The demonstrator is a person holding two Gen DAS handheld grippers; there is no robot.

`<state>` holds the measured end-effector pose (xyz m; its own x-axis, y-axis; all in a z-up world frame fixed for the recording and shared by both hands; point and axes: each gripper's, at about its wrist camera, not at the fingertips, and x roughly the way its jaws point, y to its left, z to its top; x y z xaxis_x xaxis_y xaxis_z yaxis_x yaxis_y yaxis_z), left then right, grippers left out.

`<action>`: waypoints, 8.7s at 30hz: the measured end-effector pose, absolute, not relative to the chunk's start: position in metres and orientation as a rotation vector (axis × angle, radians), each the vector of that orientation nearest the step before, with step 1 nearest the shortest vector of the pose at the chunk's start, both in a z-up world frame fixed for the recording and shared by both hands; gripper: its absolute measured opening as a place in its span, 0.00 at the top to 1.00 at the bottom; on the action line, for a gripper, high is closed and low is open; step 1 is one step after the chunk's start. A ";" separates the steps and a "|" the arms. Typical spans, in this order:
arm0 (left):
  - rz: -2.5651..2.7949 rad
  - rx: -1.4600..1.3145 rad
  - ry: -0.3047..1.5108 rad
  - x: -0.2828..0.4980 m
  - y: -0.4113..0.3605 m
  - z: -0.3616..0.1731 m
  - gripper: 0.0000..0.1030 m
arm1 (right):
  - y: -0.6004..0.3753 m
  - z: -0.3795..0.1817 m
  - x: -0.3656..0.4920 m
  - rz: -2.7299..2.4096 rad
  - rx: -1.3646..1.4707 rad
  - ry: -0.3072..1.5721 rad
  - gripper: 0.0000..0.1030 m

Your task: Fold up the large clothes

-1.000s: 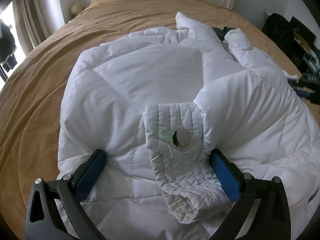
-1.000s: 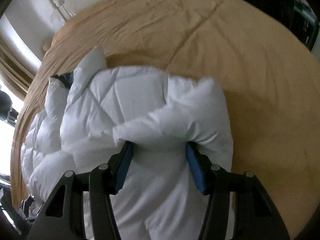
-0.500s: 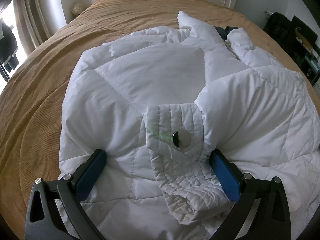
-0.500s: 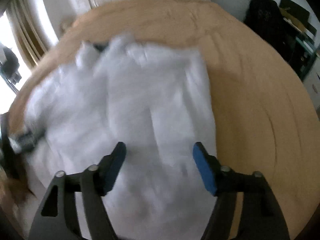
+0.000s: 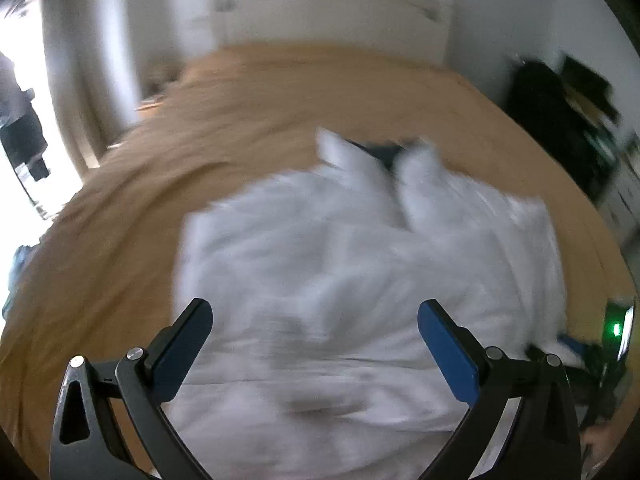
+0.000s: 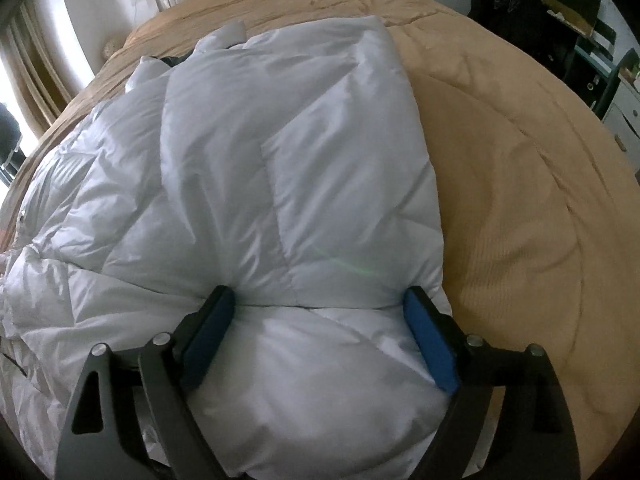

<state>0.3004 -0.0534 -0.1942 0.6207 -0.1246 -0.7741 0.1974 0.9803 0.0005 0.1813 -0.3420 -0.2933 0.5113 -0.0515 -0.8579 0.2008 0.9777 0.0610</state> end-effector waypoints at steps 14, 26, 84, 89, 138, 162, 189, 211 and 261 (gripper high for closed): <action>-0.096 0.018 1.074 0.297 0.006 -0.267 0.00 | -0.344 -0.288 0.187 -0.090 0.101 1.071 0.13; -0.116 0.096 1.110 0.234 0.101 -0.281 0.01 | -0.413 -0.274 0.098 0.041 0.353 1.143 0.11; -0.418 -0.037 0.836 0.066 0.145 -0.152 0.81 | -0.414 -0.130 -0.048 0.454 0.447 0.806 0.89; -0.541 0.019 0.893 0.046 0.144 -0.159 0.80 | -0.425 -0.132 -0.075 0.487 0.435 0.862 0.89; 0.040 -0.303 1.092 0.478 0.078 -0.306 0.71 | -0.363 -0.118 0.241 0.038 0.343 0.651 0.18; 0.155 -0.342 0.919 0.450 0.162 -0.174 0.26 | -0.250 -0.253 0.252 0.025 -0.030 0.786 0.08; 0.121 0.150 0.795 0.351 0.021 -0.283 0.00 | -0.364 -0.249 0.217 -0.272 0.075 0.696 0.07; -0.080 0.101 0.784 0.326 -0.053 -0.279 0.02 | -0.368 -0.259 0.229 -0.290 0.120 0.750 0.05; -0.208 0.093 1.044 0.401 -0.095 -0.249 0.02 | -0.334 -0.252 0.295 0.011 0.143 0.990 0.04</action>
